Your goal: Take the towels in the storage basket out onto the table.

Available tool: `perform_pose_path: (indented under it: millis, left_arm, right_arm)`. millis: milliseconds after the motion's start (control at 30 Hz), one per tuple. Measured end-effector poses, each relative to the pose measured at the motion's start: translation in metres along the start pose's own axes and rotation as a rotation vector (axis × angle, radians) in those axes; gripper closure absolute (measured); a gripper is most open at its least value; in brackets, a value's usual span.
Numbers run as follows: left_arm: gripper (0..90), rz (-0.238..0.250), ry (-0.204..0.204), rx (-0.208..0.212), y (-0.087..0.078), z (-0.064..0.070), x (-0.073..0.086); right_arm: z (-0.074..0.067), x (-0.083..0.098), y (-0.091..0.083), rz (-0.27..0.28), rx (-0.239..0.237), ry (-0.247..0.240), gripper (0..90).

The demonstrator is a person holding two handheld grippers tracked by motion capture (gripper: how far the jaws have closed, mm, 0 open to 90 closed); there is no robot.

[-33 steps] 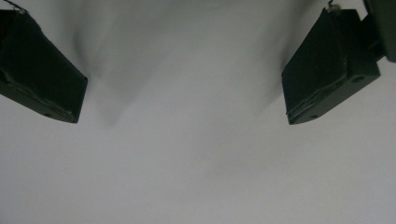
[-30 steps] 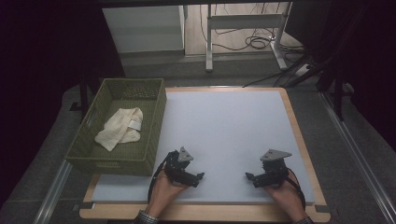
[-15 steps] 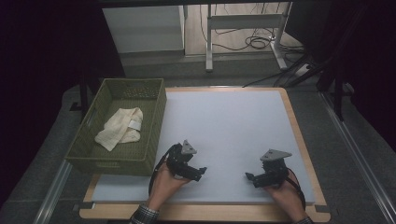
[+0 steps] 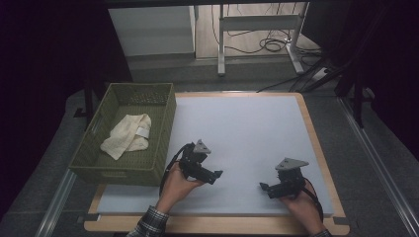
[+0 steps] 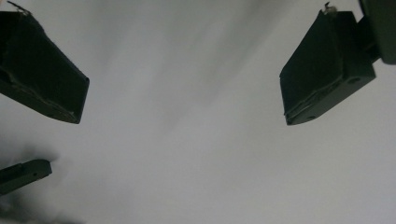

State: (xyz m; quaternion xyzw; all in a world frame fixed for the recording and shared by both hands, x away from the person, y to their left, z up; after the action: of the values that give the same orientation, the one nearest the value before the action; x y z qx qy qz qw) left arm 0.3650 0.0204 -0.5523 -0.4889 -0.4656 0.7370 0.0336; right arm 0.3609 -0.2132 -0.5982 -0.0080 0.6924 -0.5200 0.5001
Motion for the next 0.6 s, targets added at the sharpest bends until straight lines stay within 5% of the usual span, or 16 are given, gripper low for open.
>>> perform_pose_path:
  millis: [600]
  left_arm:
    - [0.0, -0.034, 0.034, -0.022, -0.018, -0.012, -0.034]
  right_arm:
    - [0.000, 0.000, 0.000, 0.000, -0.001, -0.002, 2.0]
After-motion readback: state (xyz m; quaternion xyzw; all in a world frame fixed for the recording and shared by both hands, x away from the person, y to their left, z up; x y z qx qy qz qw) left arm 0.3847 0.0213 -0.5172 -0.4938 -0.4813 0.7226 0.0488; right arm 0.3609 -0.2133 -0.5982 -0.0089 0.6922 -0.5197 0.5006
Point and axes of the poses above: each handheld gripper's, and its own axes: y roughly forward along the jaws, x roughly out of its underside, z roughly to its right, the point moved 9 cm from there along y, roughly forward along the jaws, and after that the axes turned 1 degree about -z, right-handed, at the moved point
